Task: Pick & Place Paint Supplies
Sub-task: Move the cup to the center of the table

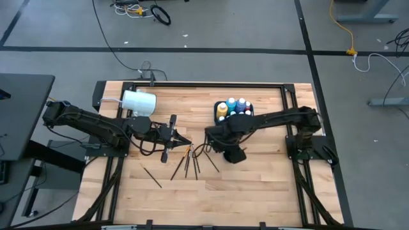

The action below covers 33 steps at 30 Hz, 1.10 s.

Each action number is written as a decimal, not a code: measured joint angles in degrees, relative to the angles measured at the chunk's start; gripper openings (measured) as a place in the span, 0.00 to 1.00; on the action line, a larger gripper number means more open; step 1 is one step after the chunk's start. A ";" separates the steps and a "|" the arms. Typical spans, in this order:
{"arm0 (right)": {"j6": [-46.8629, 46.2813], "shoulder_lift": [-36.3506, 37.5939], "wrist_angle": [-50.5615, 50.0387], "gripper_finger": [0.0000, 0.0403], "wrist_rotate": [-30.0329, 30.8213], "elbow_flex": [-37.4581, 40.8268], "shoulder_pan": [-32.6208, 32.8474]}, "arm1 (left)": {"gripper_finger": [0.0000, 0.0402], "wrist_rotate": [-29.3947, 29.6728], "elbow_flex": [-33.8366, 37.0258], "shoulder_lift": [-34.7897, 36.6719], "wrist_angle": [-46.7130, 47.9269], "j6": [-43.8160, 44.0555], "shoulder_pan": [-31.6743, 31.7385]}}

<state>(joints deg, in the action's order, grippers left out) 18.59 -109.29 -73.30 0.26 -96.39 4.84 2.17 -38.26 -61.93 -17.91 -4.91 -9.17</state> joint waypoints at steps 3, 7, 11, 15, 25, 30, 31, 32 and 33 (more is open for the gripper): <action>0.96 -1.13 0.76 0.00 -0.06 0.01 -1.00 | 0.04 0.00 0.00 0.00 0.04 0.00 -0.02; 0.32 -1.62 3.23 0.00 -0.06 0.01 -1.87 | 0.04 -0.01 0.00 0.00 0.28 0.04 -0.02; 2.37 -1.65 4.78 0.01 -2.36 0.98 -2.57 | 0.04 -0.01 0.00 0.00 0.26 0.11 0.00; 3.32 -1.61 4.58 0.01 -2.58 1.89 -2.58 | 0.04 -0.01 0.00 0.00 0.25 0.13 -0.02; 3.37 -1.58 7.42 0.07 -2.54 2.04 -2.58 | 0.04 0.19 0.00 0.00 0.20 0.16 -0.02; 3.08 -1.58 9.21 0.12 -2.55 2.06 -2.58 | 0.04 0.19 0.00 0.00 0.17 0.16 0.00; 3.08 -1.58 9.72 0.12 -2.56 2.06 -2.58 | 0.04 0.17 0.00 0.00 0.20 0.15 0.00; 3.06 -1.58 10.20 0.13 -2.56 2.06 -2.58 | 0.04 0.18 0.00 0.00 0.20 0.17 -0.02; 3.06 -1.58 10.66 0.14 -2.56 2.06 -2.58 | 0.04 0.17 0.00 0.00 0.20 0.17 0.00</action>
<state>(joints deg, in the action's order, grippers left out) 21.65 -110.87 -62.65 -2.31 -94.32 2.26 2.35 -38.26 -61.93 -17.72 -4.73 -9.17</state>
